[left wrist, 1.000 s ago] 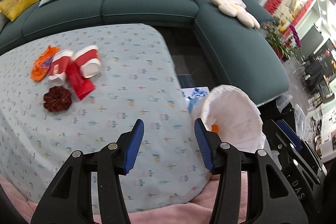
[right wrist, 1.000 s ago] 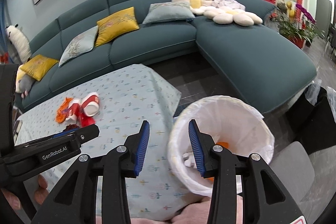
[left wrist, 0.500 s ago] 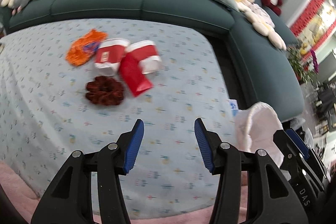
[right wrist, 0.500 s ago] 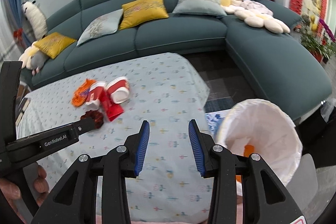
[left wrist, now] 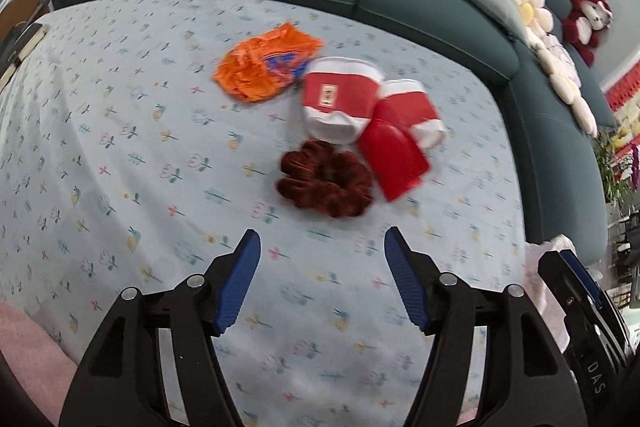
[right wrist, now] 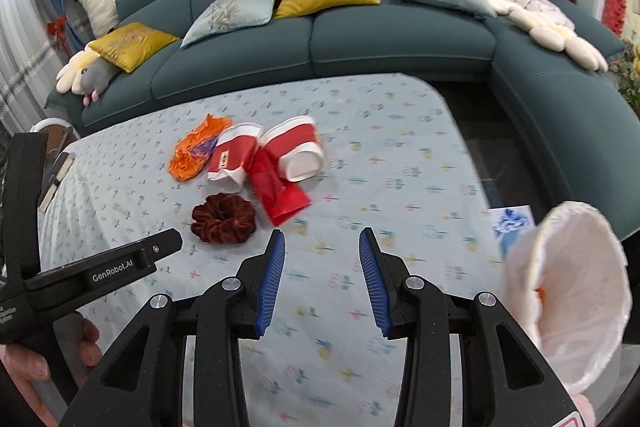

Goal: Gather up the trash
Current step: 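Move both tools back over the table toward the scrunchie and red envelope, then grasp the dark red scrunchie with the left tool while the right tool grasps the red envelope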

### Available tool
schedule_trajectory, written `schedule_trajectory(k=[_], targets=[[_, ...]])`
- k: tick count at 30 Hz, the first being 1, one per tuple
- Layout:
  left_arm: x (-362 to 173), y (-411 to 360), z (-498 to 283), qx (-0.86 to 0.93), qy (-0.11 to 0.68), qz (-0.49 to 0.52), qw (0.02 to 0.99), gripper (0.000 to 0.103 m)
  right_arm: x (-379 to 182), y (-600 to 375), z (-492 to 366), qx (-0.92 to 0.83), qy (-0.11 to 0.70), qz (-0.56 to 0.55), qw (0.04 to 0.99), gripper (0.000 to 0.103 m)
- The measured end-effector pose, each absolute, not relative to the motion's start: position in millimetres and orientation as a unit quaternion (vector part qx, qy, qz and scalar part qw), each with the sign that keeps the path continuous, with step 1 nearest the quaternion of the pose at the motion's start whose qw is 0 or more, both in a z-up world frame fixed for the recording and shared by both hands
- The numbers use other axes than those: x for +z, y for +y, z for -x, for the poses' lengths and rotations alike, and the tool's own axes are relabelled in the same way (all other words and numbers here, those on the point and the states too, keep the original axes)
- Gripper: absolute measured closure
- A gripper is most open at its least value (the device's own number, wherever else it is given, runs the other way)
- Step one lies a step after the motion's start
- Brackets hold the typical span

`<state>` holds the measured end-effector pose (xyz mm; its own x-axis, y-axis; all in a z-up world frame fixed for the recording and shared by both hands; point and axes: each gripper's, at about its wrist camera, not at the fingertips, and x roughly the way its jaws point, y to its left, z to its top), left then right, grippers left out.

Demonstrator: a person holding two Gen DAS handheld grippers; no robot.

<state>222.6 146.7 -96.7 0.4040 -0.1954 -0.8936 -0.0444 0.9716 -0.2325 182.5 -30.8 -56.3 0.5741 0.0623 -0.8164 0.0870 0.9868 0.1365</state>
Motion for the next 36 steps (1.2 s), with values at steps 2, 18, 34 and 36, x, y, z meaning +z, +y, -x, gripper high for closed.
schedule_trajectory(k=[2, 18, 34, 36], targets=[[-104.6, 153.2, -231.2, -0.042, 0.550, 0.116, 0.826, 0.040, -63.1, -24.6, -193.5, -0.004, 0.468, -0.080, 0.880, 0.065], [-164.1, 154.4, -298.3, -0.050, 0.591, 0.129, 0.795, 0.043, -131.3, -0.7, -276.0, 0.011, 0.516, -0.093, 0.851, 0.065], [-167.8, 152.3, -298.1, -0.083, 0.589, 0.131, 0.793, 0.088, -149.9, 22.6, -291.3, 0.055, 0.530, -0.085, 0.842, 0.102], [-161.6, 149.8, -293.3, -0.084, 0.583, 0.129, 0.798, 0.088, -143.5, 23.4, -287.3, 0.058, 0.526, -0.080, 0.845, 0.102]])
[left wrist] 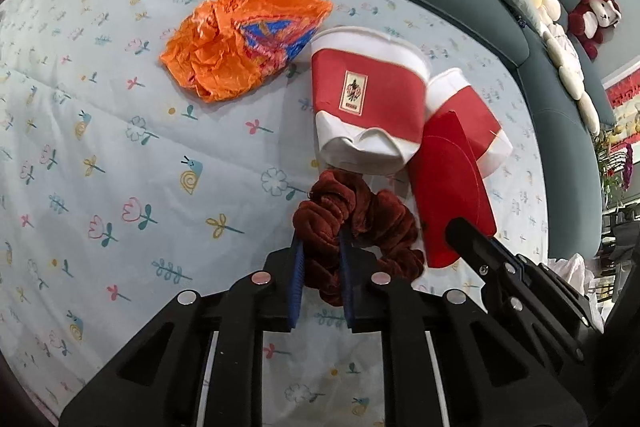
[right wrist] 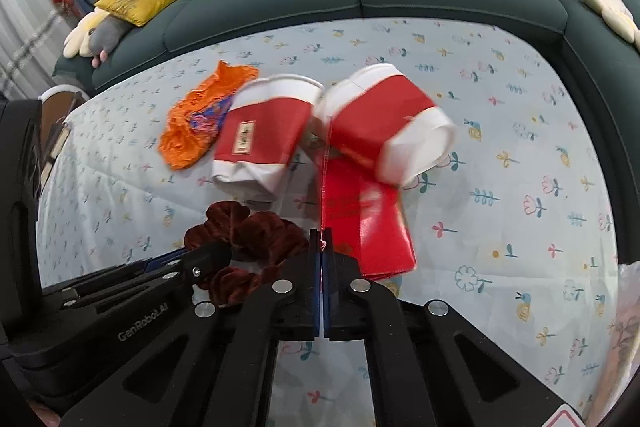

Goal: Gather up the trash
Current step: 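Grasp the dark red scrunchie with the left tool while the right tool grasps the red envelope, then carry the scrunchie and red envelope over the bin and open both tools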

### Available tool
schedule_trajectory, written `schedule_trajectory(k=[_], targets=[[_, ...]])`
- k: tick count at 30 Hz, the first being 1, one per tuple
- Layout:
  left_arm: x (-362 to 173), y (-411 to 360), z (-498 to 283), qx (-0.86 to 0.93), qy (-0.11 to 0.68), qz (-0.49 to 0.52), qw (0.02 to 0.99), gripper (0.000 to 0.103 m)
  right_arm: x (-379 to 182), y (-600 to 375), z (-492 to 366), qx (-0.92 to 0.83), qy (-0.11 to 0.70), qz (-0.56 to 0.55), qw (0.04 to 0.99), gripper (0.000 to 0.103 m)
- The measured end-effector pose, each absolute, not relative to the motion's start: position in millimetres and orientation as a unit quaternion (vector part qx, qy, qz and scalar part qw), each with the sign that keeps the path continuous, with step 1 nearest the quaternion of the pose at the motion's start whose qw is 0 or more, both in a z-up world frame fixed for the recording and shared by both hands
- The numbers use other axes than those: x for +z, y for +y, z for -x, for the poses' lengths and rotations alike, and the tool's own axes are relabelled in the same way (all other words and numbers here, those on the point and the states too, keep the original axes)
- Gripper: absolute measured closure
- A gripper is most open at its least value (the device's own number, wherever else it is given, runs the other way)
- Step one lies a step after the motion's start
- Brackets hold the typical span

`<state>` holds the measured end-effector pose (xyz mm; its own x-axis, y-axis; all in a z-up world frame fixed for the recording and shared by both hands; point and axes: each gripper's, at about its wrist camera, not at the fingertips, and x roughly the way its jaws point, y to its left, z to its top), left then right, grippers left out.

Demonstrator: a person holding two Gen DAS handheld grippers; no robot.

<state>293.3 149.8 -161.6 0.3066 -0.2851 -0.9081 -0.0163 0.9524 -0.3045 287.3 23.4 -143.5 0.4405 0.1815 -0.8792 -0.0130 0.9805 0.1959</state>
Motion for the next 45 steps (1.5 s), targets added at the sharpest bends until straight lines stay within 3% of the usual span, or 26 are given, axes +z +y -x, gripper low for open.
schedule_trajectory(k=[14, 26, 45], targets=[[-85.3, 112.5, -259.4, -0.114, 0.532, 0.110, 0.832, 0.088, -61.5, -17.3, -238.0, 0.040, 0.454, -0.097, 0.885, 0.102], [-25.2, 21.9, -208.6, -0.177, 0.491, 0.071, 0.850, 0.088, -5.8, -103.3, -163.3, -0.016, 0.396, -0.119, 0.910, 0.102], [-10.6, -143.1, -123.9, -0.293, 0.479, -0.022, 0.827, 0.088, -3.7, -248.7, -46.9, -0.136, 0.367, -0.173, 0.904, 0.102]])
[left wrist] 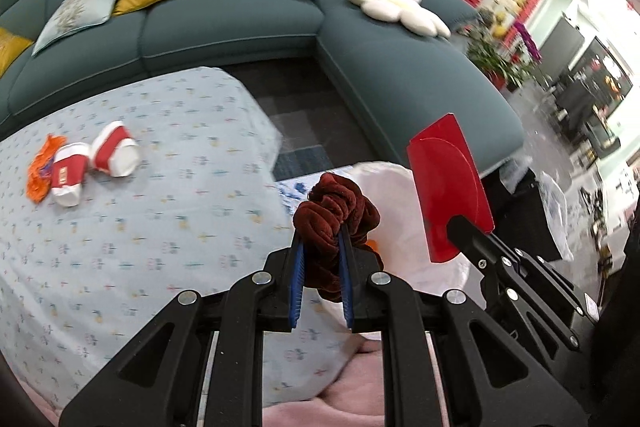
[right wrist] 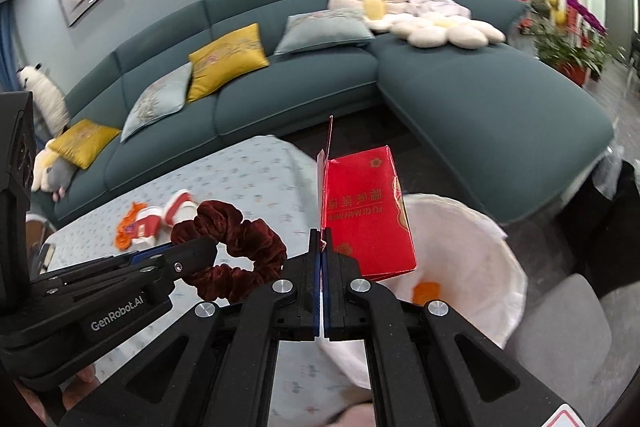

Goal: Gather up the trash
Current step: 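Carry the scrunchie and red envelope over the bin and open both tools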

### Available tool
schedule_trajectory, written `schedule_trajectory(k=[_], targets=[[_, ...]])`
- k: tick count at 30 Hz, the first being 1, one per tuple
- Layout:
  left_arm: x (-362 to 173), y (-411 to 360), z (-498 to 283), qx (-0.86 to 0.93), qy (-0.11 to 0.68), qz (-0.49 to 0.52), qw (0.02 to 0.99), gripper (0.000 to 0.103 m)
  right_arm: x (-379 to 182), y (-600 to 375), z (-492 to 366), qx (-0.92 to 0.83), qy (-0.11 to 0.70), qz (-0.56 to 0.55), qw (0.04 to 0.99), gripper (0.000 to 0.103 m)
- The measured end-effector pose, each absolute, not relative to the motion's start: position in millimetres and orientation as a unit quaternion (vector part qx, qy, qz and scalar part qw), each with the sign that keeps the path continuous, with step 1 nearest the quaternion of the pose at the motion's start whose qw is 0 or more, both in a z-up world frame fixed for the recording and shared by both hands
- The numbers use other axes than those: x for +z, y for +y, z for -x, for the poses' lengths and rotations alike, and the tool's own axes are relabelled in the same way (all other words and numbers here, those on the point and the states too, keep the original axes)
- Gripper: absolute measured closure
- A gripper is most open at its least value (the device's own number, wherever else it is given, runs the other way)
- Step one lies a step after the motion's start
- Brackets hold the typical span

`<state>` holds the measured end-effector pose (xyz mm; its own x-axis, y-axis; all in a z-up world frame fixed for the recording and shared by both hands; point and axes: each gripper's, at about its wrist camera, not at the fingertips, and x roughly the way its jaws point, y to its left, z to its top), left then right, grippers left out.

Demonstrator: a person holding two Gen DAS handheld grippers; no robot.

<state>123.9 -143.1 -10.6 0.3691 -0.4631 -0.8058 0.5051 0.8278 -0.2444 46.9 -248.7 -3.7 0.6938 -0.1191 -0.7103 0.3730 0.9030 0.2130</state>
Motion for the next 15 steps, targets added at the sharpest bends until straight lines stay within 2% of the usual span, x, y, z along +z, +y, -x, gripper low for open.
schedule_trajectory(k=[15], targets=[[-23.0, -197.8, -100.7, -0.324, 0.495, -0.054, 0.805, 0.087, -25.3, -289.5, -18.2, -0.170, 0.374, -0.201, 0.889, 0.102]])
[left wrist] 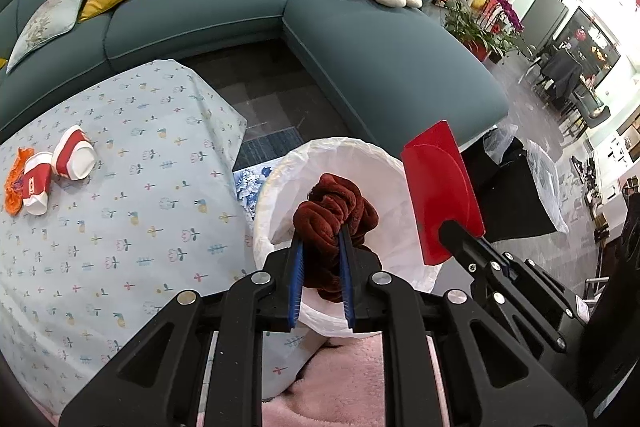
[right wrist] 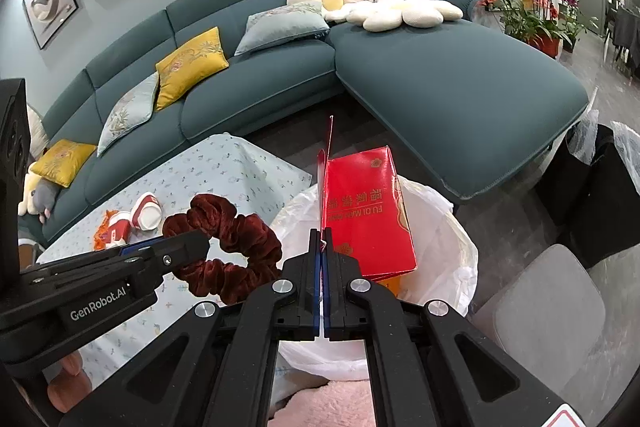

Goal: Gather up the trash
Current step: 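Carry the scrunchie and red envelope over the bin and open both tools, then move both tools back over the table toward the two red paper cups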

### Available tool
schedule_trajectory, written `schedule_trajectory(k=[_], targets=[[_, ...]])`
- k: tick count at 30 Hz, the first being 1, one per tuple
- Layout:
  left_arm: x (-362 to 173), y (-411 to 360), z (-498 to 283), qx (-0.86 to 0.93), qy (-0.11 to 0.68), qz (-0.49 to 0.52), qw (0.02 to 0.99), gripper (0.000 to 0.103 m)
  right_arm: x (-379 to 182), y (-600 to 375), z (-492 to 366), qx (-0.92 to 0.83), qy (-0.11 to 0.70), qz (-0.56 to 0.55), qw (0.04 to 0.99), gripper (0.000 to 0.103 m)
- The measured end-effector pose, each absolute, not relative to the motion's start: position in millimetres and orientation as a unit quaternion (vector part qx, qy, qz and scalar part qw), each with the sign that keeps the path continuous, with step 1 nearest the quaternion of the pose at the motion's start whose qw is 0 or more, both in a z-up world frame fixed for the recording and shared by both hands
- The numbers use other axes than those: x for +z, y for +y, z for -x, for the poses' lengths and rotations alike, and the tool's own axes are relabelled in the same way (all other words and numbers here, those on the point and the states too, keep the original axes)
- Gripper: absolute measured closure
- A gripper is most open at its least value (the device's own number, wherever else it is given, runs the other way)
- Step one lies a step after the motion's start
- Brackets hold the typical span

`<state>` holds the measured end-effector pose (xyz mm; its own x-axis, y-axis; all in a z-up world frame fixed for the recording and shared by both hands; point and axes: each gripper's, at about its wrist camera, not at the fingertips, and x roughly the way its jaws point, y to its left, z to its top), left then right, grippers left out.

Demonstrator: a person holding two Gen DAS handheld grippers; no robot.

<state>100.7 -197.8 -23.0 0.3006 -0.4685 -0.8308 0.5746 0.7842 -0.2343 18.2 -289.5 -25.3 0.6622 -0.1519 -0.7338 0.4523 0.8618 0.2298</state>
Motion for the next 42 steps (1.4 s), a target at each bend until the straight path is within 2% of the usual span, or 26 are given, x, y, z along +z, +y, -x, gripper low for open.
schedule_trajectory(k=[3, 4, 6, 7, 9, 25, 27, 42], targets=[[-24.9, -201.7, -101.0, -0.329, 0.499, -0.050, 0.800, 0.083, -26.9, -291.8, -17.7, -0.173, 0.376, -0.202, 0.888, 0.099], [-25.2, -202.3, -101.2, -0.328, 0.500, -0.048, 0.800, 0.074, -26.0, -292.2, -18.1, -0.176, 0.375, -0.203, 0.887, 0.098], [-23.7, -202.8, -101.1, -0.325, 0.496, -0.045, 0.804, 0.062, -24.4, -293.7, -18.2, -0.179, 0.372, -0.203, 0.888, 0.090], [-23.2, -202.8, -101.0, -0.324, 0.494, -0.045, 0.806, 0.060, -23.9, -294.4, -17.4, -0.181, 0.371, -0.203, 0.888, 0.087], [-21.9, -204.3, -100.8, -0.324, 0.492, -0.048, 0.807, 0.060, -22.4, -295.3, -15.8, -0.185, 0.367, -0.202, 0.889, 0.076], [-17.0, -173.6, -114.5, -0.291, 0.490, -0.032, 0.821, 0.059, -12.5, -284.3, -24.3, -0.174, 0.363, -0.190, 0.895, 0.071], [-16.3, -164.8, -117.9, -0.283, 0.489, -0.026, 0.825, 0.059, -9.7, -279.6, -26.8, -0.171, 0.362, -0.187, 0.897, 0.067], [-14.3, -102.1, -138.1, -0.232, 0.483, 0.007, 0.844, 0.058, 1.7, -233.2, -49.3, -0.137, 0.365, -0.160, 0.907, 0.067]])
